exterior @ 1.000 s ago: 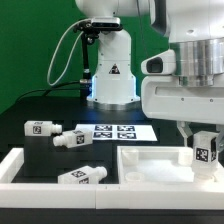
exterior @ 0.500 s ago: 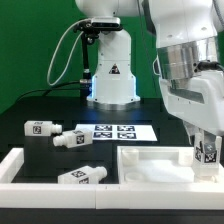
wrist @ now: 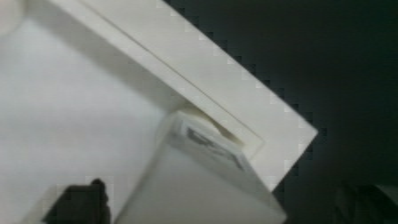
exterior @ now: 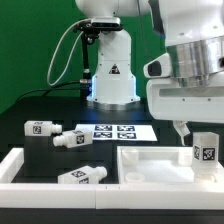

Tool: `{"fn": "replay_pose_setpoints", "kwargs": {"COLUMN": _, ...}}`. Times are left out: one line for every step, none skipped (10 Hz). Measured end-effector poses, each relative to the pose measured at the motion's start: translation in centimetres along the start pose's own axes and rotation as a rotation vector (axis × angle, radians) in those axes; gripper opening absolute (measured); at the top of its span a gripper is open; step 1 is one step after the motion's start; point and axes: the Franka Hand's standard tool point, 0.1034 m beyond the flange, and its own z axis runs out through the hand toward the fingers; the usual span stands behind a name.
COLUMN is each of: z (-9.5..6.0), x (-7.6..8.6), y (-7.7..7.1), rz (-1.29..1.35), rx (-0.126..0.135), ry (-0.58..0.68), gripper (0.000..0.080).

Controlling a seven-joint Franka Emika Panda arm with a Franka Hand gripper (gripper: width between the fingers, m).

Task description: Assemble one leg

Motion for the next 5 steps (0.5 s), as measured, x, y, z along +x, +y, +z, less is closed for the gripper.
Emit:
{"fn": "replay_pose_setpoints", "kwargs": {"z": 0.15, "x": 0.08, "y": 0.16, "rz": -0.034, "rx": -0.003, "ry": -0.001, "gripper": 0.0646}}
{"fn": "replay_pose_setpoints", "kwargs": {"z": 0.17, "x": 0.1, "y": 0.19, "rz": -0.115, "rx": -0.003, "ry": -0.001, "gripper": 0.0646}}
{"fn": "replay_pose_setpoints", "kwargs": {"z": 0.16, "x": 0.12, "y": 0.2, "rz": -0.198, "rx": -0.006, "ry": 0.002, "gripper": 0.0649}}
{"fn": "replay_pose_setpoints", "kwargs": {"z": 0.13, "x": 0.3, "y": 0.26, "rz": -0.444, "rx": -0.028, "ry": 0.02, "gripper": 0.0649}}
{"fn": "replay_pose_setpoints", "kwargs": {"z": 0.12, "x": 0.61, "y": 0.18, "rz": -0.656, "rx": -0.04, "ry": 0.041, "gripper": 0.0649}}
